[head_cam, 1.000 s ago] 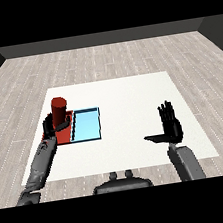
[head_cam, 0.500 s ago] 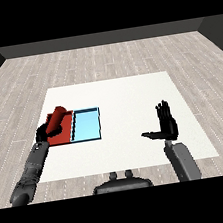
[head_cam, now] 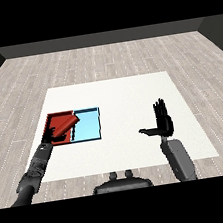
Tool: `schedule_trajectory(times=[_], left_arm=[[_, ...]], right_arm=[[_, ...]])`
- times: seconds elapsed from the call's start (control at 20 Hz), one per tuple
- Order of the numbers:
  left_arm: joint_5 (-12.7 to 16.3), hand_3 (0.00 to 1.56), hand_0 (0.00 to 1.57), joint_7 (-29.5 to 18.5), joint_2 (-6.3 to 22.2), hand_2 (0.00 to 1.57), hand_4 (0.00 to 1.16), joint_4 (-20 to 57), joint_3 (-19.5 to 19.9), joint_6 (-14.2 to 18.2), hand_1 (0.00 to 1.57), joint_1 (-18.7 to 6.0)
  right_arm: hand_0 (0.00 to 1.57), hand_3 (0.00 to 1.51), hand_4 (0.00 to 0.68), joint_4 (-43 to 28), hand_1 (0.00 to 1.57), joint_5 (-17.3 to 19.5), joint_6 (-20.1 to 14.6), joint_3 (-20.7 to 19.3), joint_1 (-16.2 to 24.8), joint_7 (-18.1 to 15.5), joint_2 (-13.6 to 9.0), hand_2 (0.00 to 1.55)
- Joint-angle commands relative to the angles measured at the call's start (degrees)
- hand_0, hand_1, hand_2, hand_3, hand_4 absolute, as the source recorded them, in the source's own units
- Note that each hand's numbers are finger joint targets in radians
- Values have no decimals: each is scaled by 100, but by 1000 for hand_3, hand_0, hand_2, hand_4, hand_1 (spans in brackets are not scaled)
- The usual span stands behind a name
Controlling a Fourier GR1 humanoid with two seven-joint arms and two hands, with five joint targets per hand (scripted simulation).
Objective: Pick the red can and put it in the red box
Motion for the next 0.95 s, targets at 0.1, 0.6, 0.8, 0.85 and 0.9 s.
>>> schedule_trajectory(times=[0.1, 0.6, 0.8, 0.85, 0.9], left_arm=[[119, 0, 0, -151, 239, 0, 0, 465, 286, -214, 0, -378], [2424, 0, 0, -3243, -641, 0, 0, -1674, 2254, -1988, 0, -151], [2643, 0, 0, -3887, -1522, 0, 0, -2490, 2109, -2503, 0, 330], [2527, 0, 0, -3936, -1718, 0, 0, -2788, 1924, -2331, 0, 408], [2495, 0, 0, -4014, -1651, 0, 0, -3089, 1807, -2564, 0, 841]], right_arm=[[0, 0, 0, 501, 0, 23, 252, -34, -149, -356, 76, 0], [0, 0, 0, 18, 0, -74, 382, 91, 85, -156, 0, 0], [0, 0, 0, 177, 0, 52, 418, 164, 103, -316, 36, 0], [0, 0, 0, 115, 0, 4, 606, 86, 251, -538, -65, 0], [0, 0, 0, 1, 0, 72, 499, 153, 142, -248, -105, 0]])
